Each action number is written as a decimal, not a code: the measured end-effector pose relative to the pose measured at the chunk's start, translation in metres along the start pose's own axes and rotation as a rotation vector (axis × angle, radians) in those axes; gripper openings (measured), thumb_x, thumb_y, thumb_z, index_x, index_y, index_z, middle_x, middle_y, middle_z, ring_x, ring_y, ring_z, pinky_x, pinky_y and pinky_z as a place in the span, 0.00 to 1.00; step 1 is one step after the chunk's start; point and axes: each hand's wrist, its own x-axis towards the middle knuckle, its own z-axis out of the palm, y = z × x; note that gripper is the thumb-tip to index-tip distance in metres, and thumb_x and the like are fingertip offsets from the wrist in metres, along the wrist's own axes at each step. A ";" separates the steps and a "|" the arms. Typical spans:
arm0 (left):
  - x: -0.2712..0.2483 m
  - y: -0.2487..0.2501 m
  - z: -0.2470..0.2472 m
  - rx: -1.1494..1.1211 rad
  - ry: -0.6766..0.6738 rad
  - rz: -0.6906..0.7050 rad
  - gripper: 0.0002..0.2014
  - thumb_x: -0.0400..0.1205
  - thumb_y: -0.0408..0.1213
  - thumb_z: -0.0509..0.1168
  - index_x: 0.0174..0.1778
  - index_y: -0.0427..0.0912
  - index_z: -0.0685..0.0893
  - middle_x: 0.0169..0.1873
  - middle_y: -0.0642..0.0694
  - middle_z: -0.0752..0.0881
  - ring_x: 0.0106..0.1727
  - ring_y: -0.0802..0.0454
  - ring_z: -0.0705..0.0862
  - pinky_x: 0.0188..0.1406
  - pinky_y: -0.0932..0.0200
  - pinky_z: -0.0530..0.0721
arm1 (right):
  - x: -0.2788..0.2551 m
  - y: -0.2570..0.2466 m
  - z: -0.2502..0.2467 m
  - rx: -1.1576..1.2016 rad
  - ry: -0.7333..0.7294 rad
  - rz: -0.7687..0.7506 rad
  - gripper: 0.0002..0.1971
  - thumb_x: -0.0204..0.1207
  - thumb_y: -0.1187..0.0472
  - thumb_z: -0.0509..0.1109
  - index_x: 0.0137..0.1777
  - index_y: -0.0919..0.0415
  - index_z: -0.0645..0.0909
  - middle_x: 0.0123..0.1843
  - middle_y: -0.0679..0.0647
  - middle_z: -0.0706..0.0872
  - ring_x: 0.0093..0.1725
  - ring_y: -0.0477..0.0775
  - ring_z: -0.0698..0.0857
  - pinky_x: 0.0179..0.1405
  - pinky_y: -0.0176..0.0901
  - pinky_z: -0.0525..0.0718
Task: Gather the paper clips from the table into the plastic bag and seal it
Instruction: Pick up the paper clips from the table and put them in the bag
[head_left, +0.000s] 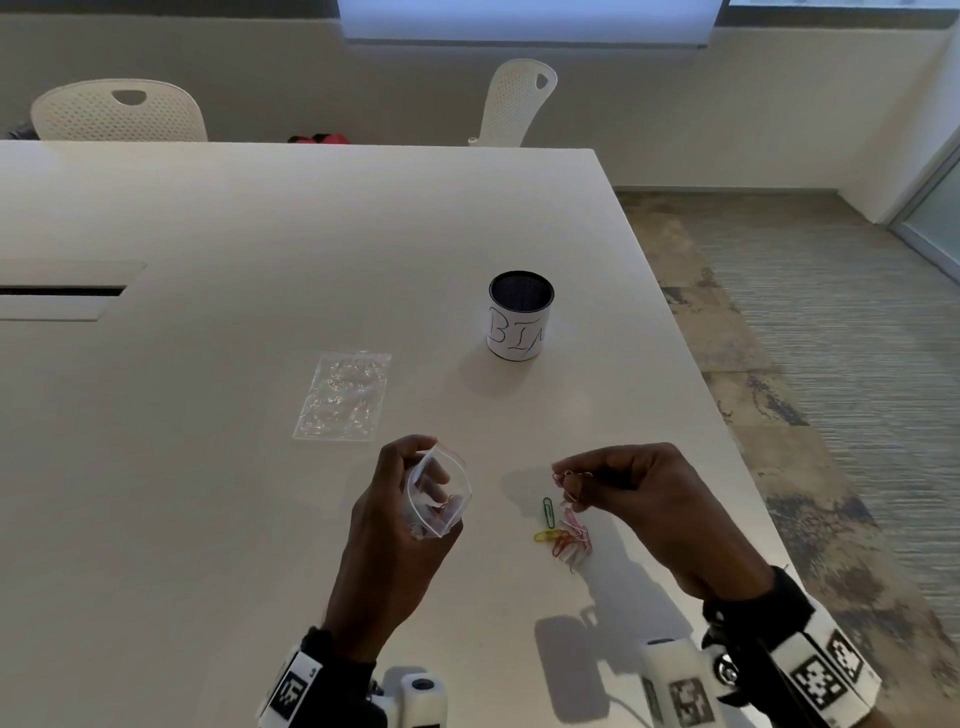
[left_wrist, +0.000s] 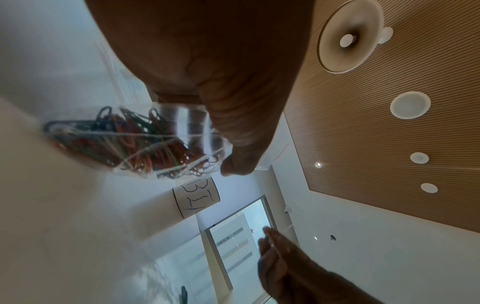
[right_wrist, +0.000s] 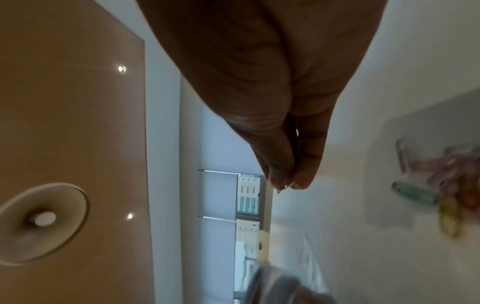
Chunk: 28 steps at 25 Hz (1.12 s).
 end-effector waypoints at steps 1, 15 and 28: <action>0.000 0.000 0.000 0.000 -0.008 0.003 0.30 0.73 0.28 0.82 0.67 0.47 0.77 0.49 0.52 0.89 0.48 0.52 0.90 0.43 0.73 0.85 | 0.000 -0.007 0.005 0.040 -0.027 -0.011 0.09 0.77 0.69 0.78 0.54 0.61 0.95 0.46 0.58 0.97 0.44 0.52 0.93 0.53 0.41 0.92; 0.000 -0.001 -0.001 0.028 -0.029 -0.030 0.31 0.74 0.30 0.82 0.69 0.48 0.76 0.46 0.54 0.90 0.47 0.58 0.91 0.40 0.70 0.89 | 0.018 -0.057 0.084 -0.610 -0.250 -0.488 0.09 0.78 0.67 0.78 0.55 0.55 0.95 0.51 0.49 0.91 0.46 0.44 0.91 0.48 0.41 0.91; 0.000 -0.005 -0.001 0.022 -0.026 0.014 0.30 0.74 0.30 0.82 0.65 0.51 0.76 0.48 0.57 0.89 0.50 0.59 0.90 0.41 0.73 0.87 | 0.019 -0.067 0.078 -0.615 -0.116 -0.547 0.04 0.78 0.67 0.79 0.47 0.59 0.94 0.40 0.51 0.95 0.37 0.44 0.92 0.42 0.39 0.89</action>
